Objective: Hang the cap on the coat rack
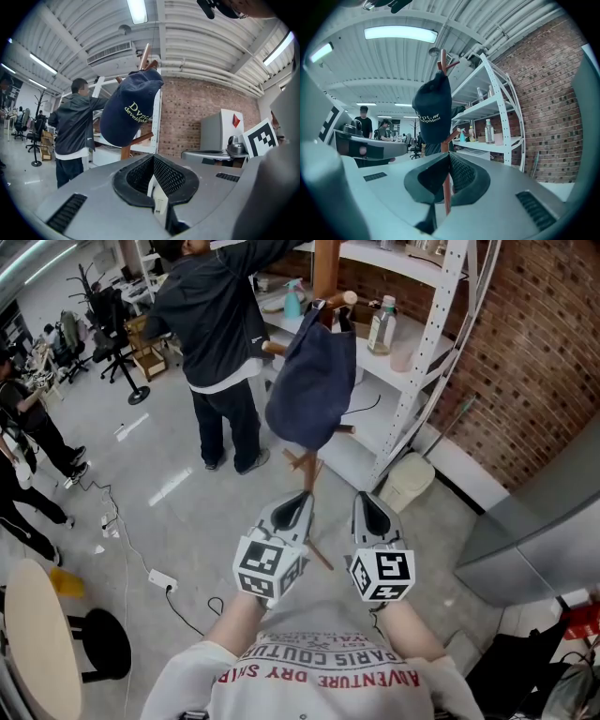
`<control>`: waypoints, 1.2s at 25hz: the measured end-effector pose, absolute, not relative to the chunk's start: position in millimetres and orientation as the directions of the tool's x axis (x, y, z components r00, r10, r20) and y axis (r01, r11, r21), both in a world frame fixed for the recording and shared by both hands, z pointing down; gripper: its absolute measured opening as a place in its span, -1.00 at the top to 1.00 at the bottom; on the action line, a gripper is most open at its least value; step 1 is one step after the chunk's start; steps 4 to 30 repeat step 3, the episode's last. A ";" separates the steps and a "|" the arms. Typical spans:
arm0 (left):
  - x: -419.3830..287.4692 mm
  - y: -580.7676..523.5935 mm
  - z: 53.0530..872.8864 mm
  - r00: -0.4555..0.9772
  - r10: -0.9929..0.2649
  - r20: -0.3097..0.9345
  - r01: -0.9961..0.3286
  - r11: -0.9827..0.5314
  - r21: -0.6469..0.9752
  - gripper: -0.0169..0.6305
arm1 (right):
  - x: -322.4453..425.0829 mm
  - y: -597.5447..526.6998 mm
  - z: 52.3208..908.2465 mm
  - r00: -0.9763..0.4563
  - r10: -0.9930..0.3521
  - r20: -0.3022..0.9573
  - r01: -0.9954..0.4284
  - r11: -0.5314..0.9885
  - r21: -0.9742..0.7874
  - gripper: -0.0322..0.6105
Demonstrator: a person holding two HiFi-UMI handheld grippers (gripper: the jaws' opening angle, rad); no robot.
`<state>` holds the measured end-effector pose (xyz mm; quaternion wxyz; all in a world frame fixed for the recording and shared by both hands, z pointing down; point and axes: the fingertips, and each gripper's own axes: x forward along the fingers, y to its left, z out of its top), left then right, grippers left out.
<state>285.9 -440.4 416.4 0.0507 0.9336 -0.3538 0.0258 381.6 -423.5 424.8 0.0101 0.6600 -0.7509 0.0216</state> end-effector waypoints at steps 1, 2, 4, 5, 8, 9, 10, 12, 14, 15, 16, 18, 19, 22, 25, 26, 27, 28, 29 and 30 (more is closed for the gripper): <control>286.1 -439.7 416.1 0.749 -0.657 0.083 -0.663 -0.745 0.077 0.93 | 381.6 -423.5 426.0 -0.130 -0.990 0.048 -0.991 0.130 -0.019 0.86; 286.2 -438.9 415.6 0.750 -0.657 0.082 -0.662 -0.746 0.077 0.93 | 381.6 -423.6 427.3 -0.133 -0.990 0.053 -0.991 0.132 -0.020 0.86; 286.4 -438.2 415.1 0.750 -0.656 0.081 -0.661 -0.746 0.077 0.93 | 381.7 -423.7 428.6 -0.136 -0.989 0.058 -0.991 0.135 -0.022 0.86; 286.4 -438.2 415.1 0.750 -0.656 0.081 -0.661 -0.746 0.077 0.93 | 381.7 -423.7 428.6 -0.136 -0.989 0.058 -0.991 0.135 -0.022 0.86; 286.4 -438.2 415.1 0.750 -0.656 0.081 -0.661 -0.746 0.077 0.93 | 381.7 -423.7 428.6 -0.136 -0.989 0.058 -0.991 0.135 -0.022 0.86; 286.4 -438.2 415.1 0.750 -0.656 0.081 -0.661 -0.746 0.077 0.93 | 381.7 -423.7 428.6 -0.136 -0.989 0.058 -0.991 0.135 -0.022 0.86; 286.4 -438.2 415.1 0.750 -0.656 0.081 -0.661 -0.746 0.077 0.93 | 381.7 -423.7 428.6 -0.136 -0.989 0.058 -0.991 0.135 -0.022 0.86; 286.4 -438.2 415.1 0.750 -0.656 0.081 -0.661 -0.746 0.077 0.93 | 381.7 -423.7 428.6 -0.136 -0.989 0.058 -0.991 0.135 -0.022 0.86; 286.4 -438.2 415.1 0.750 -0.656 0.081 -0.661 -0.746 0.077 0.93 | 381.7 -423.7 428.6 -0.136 -0.989 0.058 -0.991 0.135 -0.022 0.86; 286.4 -438.2 415.1 0.750 -0.656 0.081 -0.661 -0.746 0.077 0.93 | 381.7 -423.7 428.6 -0.136 -0.989 0.058 -0.991 0.135 -0.022 0.86; 286.4 -438.2 415.1 0.750 -0.656 0.081 -0.661 -0.746 0.077 0.93 | 381.7 -423.7 428.6 -0.136 -0.989 0.058 -0.991 0.135 -0.022 0.86; 286.4 -438.2 415.1 0.750 -0.656 0.081 -0.661 -0.746 0.077 0.93 | 381.7 -423.7 428.6 -0.136 -0.989 0.058 -0.991 0.135 -0.022 0.86; 286.4 -438.2 415.1 0.750 -0.656 0.081 -0.661 -0.746 0.077 0.93 | 381.7 -423.7 428.6 -0.136 -0.989 0.058 -0.991 0.135 -0.022 0.86; 286.4 -438.2 415.1 0.750 -0.656 0.081 -0.661 -0.746 0.077 0.93 | 381.7 -423.7 428.6 -0.136 -0.989 0.058 -0.991 0.135 -0.022 0.86; 286.4 -438.2 415.1 0.750 -0.656 0.081 -0.661 -0.746 0.077 0.93 | 381.7 -423.7 428.6 -0.136 -0.989 0.058 -0.991 0.135 -0.022 0.86; 286.4 -438.2 415.1 0.750 -0.656 0.081 -0.661 -0.746 0.077 0.93 | 381.7 -423.7 428.6 -0.136 -0.989 0.058 -0.991 0.135 -0.022 0.86; 286.4 -438.2 415.1 0.750 -0.656 0.081 -0.661 -0.746 0.077 0.93 | 381.7 -423.7 428.6 -0.136 -0.989 0.058 -0.991 0.135 -0.022 0.86; 286.4 -438.2 415.1 0.750 -0.656 0.081 -0.661 -0.746 0.077 0.93 | 381.7 -423.7 428.6 -0.136 -0.989 0.058 -0.991 0.135 -0.022 0.86; 286.4 -438.2 415.1 0.750 -0.656 0.081 -0.661 -0.746 0.077 0.93 | 381.7 -423.7 428.6 -0.136 -0.989 0.058 -0.991 0.135 -0.022 0.86; 286.4 -438.2 415.1 0.750 -0.656 0.081 -0.661 -0.746 0.077 0.93 | 381.7 -423.7 428.6 -0.136 -0.989 0.058 -0.991 0.135 -0.022 0.86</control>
